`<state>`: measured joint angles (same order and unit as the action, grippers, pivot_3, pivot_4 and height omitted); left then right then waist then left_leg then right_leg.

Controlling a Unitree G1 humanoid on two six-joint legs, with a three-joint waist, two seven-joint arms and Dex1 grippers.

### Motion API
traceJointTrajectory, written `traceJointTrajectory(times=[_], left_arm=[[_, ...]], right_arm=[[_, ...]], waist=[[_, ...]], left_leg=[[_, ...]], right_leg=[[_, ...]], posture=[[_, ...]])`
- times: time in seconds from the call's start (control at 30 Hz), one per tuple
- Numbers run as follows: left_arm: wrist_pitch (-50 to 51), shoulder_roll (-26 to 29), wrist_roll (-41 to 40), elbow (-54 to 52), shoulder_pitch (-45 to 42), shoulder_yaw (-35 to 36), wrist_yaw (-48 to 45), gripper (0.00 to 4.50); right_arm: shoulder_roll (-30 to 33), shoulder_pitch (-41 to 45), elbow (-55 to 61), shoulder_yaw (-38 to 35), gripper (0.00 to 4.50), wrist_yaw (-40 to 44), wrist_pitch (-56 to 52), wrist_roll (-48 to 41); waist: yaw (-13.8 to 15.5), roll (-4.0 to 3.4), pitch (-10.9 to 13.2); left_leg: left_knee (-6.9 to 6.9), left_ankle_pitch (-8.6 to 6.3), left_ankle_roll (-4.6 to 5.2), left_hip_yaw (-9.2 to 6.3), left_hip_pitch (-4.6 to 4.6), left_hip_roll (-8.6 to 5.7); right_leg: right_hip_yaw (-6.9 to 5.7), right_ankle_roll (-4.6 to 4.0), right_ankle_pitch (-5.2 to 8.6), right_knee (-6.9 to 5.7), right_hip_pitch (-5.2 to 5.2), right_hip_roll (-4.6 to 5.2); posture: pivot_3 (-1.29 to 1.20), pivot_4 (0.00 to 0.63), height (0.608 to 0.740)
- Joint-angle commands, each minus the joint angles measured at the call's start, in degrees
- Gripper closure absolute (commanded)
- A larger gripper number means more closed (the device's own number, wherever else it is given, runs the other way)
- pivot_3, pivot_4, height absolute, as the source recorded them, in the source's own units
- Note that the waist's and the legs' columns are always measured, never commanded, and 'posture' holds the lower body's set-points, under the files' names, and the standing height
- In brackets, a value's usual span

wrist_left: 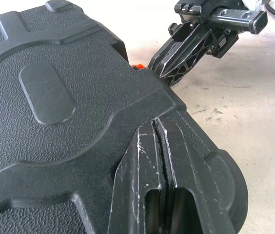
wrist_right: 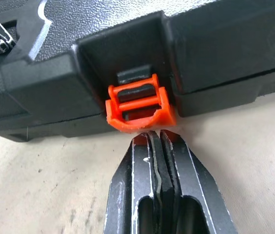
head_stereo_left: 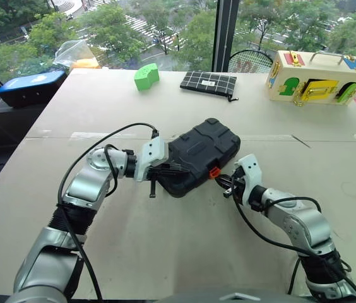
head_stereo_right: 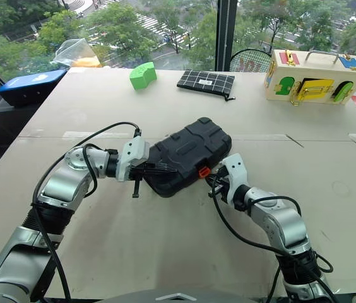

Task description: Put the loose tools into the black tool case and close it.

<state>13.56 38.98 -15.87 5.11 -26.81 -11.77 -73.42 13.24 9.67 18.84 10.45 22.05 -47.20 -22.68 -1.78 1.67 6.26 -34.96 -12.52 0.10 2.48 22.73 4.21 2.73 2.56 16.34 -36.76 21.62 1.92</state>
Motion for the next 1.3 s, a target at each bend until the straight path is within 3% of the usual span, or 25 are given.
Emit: traceJointTrajectory(times=[0.03, 0.63, 0.97, 1.3], left_arm=[[3.37, 0.68, 4.62, 3.49, 2.40, -4.69, 0.04, 4.50], [3.14, 0.10, 5.13, 3.90, 2.50, -5.69, -0.21, 4.50], [1.19, -0.11, 5.80, 6.70, 2.50, -5.78, -0.68, 4.50], [-0.04, -0.07, 6.33, 8.94, 2.26, -5.73, -0.89, 4.50]], right_arm=[[-1.45, 1.41, 0.32, -0.72, 4.48, 0.24, 1.95, -0.58], [-14.24, -1.99, 2.24, -9.95, 4.48, -0.46, 2.56, -10.82], [-10.00, -3.85, -1.35, -4.21, 4.48, -2.04, 2.32, -3.16], [-14.77, -1.17, -8.33, -5.40, 4.48, -0.03, 9.96, -4.85]], waist=[[0.00, 0.00, 0.00], [-0.31, -0.08, 0.10], [-0.36, -0.11, 0.04], [-0.69, 0.13, -0.16]], left_leg=[[0.00, 0.00, 0.00, -0.01, 0.00, 0.00], [0.01, 0.00, 0.00, -0.01, 0.02, 0.02], [0.04, 0.00, 0.00, -0.03, 0.00, 0.02], [0.05, 0.00, 0.00, -0.05, -0.14, 0.06]], right_leg=[[-0.01, 0.00, 0.00, 0.00, 0.00, 0.00], [0.01, 0.00, -0.01, -0.01, 0.03, 0.01], [-0.01, -0.01, 0.00, -0.01, 0.03, 0.03], [0.05, -0.01, -0.01, -0.01, -0.01, 0.04]], posture=[[0.00, 0.150, 0.740], [0.00, 0.150, 0.740], [0.00, 0.150, 0.740], [0.00, 0.150, 0.740]])
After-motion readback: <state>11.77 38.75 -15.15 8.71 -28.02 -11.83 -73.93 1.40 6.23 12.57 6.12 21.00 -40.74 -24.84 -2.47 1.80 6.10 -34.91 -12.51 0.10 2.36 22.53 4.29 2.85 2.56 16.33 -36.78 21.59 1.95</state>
